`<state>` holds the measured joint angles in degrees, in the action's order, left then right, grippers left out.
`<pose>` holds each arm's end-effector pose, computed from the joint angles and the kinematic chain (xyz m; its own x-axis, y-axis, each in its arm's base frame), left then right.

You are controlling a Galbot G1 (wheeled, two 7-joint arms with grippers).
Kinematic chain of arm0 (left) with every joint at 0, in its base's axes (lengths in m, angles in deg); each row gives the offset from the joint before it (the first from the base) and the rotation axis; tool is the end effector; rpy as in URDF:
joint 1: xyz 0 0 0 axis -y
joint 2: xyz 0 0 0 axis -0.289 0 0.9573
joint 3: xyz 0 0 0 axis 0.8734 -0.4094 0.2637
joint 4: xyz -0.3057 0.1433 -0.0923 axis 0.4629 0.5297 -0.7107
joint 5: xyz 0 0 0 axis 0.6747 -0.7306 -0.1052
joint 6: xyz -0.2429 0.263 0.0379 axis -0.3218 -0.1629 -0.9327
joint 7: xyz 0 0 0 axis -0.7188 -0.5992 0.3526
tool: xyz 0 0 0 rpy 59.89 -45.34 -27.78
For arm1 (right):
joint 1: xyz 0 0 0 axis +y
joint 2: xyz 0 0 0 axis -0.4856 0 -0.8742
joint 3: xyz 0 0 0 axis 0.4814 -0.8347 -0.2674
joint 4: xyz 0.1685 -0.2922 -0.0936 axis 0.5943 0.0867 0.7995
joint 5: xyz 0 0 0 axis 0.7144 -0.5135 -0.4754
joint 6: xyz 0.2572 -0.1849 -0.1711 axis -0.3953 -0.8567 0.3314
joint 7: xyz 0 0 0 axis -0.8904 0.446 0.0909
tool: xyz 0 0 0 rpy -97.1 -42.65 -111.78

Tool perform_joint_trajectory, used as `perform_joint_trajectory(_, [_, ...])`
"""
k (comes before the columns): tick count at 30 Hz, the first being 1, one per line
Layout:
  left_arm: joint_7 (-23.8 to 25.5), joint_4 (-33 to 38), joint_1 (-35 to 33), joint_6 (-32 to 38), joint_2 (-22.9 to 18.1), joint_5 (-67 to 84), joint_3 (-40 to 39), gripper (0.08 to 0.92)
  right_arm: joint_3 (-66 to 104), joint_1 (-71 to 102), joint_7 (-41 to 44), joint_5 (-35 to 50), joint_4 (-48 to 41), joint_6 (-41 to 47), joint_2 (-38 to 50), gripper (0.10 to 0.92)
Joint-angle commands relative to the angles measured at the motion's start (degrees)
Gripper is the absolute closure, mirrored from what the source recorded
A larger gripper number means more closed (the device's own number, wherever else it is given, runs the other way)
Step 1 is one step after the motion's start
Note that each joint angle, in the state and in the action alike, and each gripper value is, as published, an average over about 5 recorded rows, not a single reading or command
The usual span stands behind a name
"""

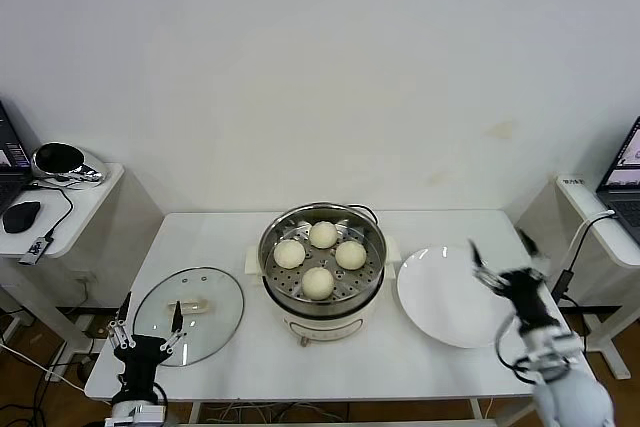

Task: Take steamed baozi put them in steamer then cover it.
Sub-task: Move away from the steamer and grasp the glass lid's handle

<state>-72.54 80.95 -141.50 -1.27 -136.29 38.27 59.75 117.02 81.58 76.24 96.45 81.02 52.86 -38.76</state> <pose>0.1631 0.1017 -0.3501 -0.9895 -0.1342 -0.0542 -0.1318 0.6804 0.7209 0.2358 -0.1762 -0.3036 -0.9816 -0.0248 -0.1892 0.0273 0.9631 -0.2679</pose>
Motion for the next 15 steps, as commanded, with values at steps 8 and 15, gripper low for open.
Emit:
perform_joint_trajectory(8, [6.90, -16.52, 6.79, -1.02, 10.11, -41.39, 0.30, 0.177, 15.50, 9.55, -6.08, -0.56, 2.88, 2.35, -10.15, 0.203])
perform_joint_trajectory(15, [6.59, -21.21, 12.63, -1.02, 11.43, -42.34, -4.52, 0.177, 15.89, 10.94, -6.41, -0.29, 4.52, 1.15, -12.25, 0.203])
